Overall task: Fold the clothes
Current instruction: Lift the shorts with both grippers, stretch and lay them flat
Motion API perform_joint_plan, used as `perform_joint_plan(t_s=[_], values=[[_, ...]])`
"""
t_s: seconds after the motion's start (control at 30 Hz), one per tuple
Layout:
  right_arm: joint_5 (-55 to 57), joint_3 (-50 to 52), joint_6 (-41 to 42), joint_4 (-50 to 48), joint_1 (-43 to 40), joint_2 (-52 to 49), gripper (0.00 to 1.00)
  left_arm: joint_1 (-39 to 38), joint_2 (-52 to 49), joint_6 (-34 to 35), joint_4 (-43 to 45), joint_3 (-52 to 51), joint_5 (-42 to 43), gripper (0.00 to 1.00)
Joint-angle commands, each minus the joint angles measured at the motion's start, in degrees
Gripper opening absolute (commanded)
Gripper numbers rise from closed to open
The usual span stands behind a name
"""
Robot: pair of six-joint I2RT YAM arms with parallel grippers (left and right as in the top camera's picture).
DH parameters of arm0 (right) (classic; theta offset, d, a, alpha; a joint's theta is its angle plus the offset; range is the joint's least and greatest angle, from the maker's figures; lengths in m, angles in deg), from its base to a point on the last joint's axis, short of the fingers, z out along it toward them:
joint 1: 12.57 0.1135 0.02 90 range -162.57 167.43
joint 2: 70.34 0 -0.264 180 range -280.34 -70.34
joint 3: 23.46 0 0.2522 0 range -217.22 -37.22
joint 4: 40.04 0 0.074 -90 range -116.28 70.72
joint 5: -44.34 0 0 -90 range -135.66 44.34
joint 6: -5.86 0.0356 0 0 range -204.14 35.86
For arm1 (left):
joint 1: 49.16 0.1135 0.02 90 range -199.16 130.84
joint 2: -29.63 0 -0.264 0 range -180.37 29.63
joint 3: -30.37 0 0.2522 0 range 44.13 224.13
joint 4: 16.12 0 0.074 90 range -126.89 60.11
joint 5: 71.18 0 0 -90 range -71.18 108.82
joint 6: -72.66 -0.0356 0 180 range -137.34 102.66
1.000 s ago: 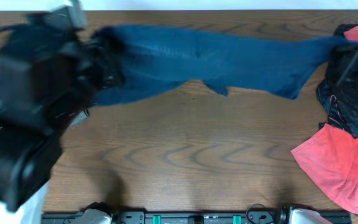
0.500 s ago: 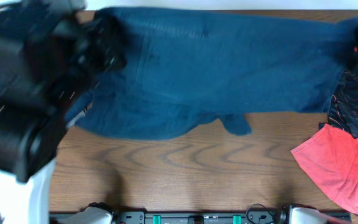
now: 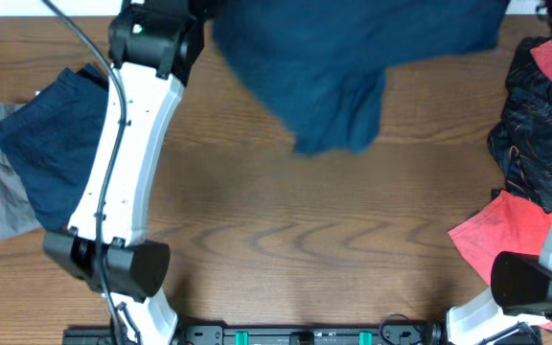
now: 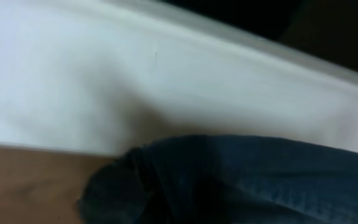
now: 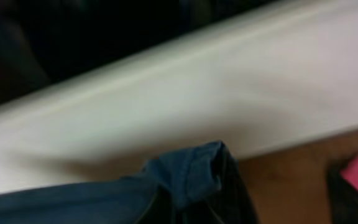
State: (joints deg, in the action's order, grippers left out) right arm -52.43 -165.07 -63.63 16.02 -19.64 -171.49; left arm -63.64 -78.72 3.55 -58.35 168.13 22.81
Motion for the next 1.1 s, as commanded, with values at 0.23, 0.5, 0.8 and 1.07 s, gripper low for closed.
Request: perform_joint_plan(t_s=[0.23,0.5,0.8,1.07], values=[[9.4,-6.2,0.9,10.3,-9.0,4.4,0.01,8.6,6.1,-1.2,-4.9,3.5,-3.0,0.06],[11.5,2.1,-0.7,38.7,-8.6,2.3,0.01,7.0,4.6,-1.0,-42.5,-0.1,-1.4,0.06],[17.6,26.4,-0.9,43.8,-8.7,2.1,0.01,2.3,4.3,1.7,-58.5,-20.3,3.2,0.06],[19.7,35.1,0.3,44.0,-9.5,3.4,0.01,-5.5,6.1,4.6,-59.0,-44.9,5.7,0.06]])
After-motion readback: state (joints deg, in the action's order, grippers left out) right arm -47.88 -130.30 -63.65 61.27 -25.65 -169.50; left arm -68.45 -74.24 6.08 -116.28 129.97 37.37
